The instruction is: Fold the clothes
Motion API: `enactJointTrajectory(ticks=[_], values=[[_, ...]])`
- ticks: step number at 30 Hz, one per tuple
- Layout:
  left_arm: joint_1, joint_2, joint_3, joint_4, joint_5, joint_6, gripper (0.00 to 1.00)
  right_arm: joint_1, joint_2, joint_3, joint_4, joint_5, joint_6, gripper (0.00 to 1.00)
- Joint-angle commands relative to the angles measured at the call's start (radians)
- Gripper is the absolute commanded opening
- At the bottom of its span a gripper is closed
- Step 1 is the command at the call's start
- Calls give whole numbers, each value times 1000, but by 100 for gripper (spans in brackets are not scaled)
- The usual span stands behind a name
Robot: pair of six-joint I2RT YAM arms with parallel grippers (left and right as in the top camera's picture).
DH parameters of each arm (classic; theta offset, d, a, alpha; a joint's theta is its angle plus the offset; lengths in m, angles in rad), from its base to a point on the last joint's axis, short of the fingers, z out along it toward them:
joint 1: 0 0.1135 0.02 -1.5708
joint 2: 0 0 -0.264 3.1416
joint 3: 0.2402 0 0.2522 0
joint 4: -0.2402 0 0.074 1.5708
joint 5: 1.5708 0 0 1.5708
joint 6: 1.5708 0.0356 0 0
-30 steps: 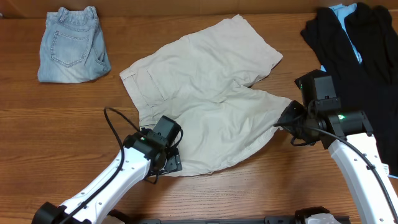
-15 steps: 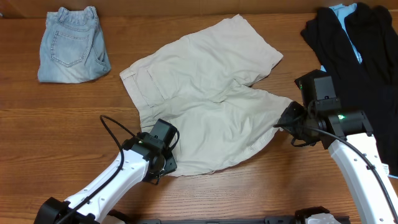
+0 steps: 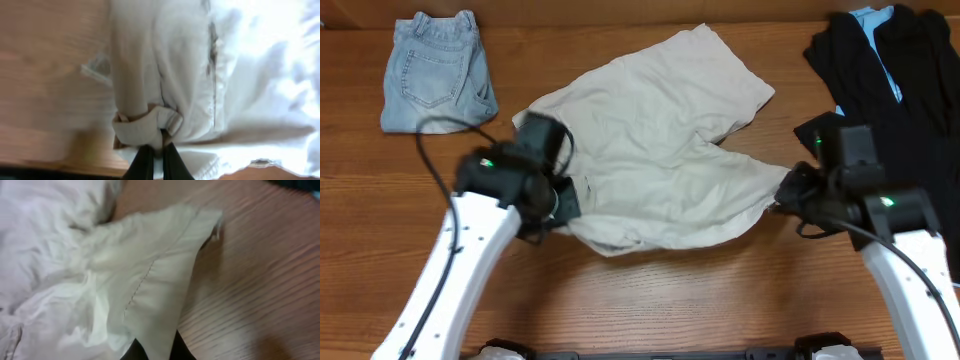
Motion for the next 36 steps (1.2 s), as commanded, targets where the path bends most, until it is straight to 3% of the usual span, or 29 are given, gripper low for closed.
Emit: enactJointTrajectory(ticks=[1, 8, 17, 24, 28, 36], values=[[10, -10, 203, -122, -13, 95, 4, -18, -88, 94, -61, 10, -34, 4], [10, -17, 449, -343, -31, 102, 4, -29, -210, 171, -204, 33, -39, 4], [10, -130, 475, -352, -96, 76, 4, -29, -264, 258, -299, 32, -127, 4], [10, -90, 324, -315, -150, -8, 4, -29, 25, 248, -172, 23, -231, 4], [11, -66, 210, -209, -162, -16, 4, -29, 186, 248, -81, -23, -277, 4], [59, 41, 47, 34, -322, -121, 4, -29, 449, 248, 127, -59, -330, 4]])
